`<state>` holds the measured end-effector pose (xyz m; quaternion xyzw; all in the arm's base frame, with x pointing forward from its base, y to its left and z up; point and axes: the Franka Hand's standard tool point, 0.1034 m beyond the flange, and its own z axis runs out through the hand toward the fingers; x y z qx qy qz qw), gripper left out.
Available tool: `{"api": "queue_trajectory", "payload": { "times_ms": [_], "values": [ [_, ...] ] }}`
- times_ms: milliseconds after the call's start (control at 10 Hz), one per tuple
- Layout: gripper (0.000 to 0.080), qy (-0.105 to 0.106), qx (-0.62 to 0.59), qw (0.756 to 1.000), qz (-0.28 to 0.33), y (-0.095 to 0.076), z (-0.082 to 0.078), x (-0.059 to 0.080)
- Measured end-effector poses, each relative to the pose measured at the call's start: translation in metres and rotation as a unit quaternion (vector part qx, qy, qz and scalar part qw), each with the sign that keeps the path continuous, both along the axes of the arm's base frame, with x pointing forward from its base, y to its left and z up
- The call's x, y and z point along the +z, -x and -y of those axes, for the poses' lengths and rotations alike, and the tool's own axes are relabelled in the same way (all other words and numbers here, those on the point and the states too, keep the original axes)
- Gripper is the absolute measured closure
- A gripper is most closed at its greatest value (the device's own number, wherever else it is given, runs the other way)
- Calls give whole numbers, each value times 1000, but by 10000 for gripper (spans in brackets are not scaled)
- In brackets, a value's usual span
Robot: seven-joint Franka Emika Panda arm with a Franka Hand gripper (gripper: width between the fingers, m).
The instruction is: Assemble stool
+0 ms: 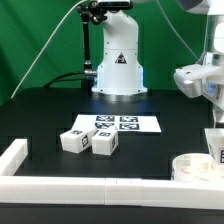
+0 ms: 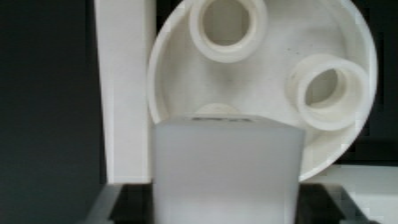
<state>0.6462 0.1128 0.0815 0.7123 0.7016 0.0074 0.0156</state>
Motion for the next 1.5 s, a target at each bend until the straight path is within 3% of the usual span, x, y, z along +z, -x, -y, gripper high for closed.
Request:
{"api": "queue_trajectory", "payload": {
  "times_ms": [300,500,900,1300,1400,1500],
  "values": [
    [461,-5,-149,989,1,2,0,0],
    [459,-9,-271,963,2,3,-2,-1],
    [459,-11,-486,874,-1,7,-10,-1],
    [459,-19,-589,808,4,6,-12,0],
    [459,-20,-629,777,4,6,-11,0],
    [459,-20,-638,769,4,6,-11,-1]
  ]
}}
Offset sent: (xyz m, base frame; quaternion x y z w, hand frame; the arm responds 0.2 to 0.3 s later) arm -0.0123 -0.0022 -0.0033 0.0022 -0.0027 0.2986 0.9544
